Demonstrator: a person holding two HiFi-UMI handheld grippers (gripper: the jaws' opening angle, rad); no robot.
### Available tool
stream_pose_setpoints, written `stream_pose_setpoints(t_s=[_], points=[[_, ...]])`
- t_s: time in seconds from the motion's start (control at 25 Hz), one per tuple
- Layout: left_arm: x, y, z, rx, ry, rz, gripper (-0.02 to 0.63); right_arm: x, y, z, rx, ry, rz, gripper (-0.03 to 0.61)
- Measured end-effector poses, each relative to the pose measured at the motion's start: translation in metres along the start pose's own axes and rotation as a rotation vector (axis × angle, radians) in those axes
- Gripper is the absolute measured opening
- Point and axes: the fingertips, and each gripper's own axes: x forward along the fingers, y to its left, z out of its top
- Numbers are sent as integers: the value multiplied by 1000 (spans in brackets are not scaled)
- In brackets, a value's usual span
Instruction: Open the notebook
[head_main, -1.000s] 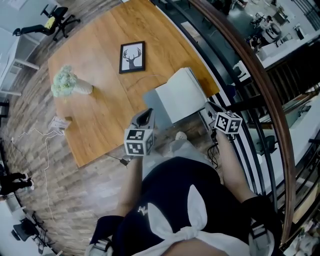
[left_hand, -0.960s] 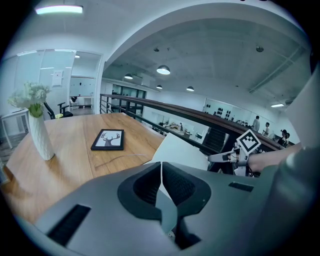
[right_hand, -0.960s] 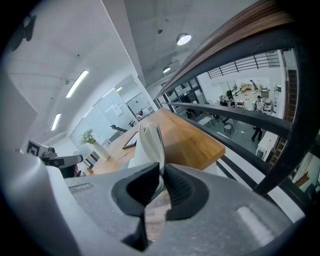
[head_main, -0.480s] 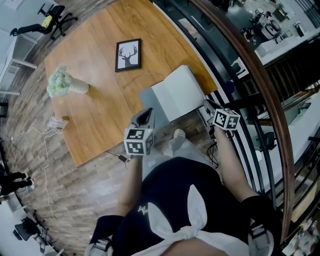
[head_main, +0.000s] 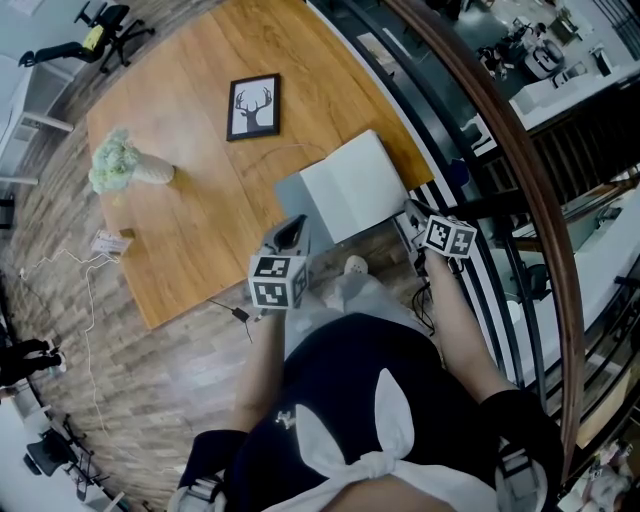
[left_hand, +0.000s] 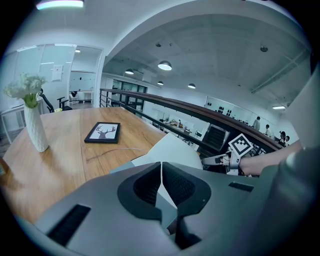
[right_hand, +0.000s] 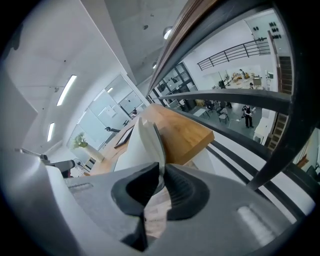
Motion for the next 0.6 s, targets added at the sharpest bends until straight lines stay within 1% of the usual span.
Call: stream_pose_setpoints(t_s=[0.32,0.6], points=[[3,-1,2,-3,3,11,25,7,-10,-6,67,17,7,44],[6,-2,4,6,13,8,25,10,-16,-7,83,22,1,58]])
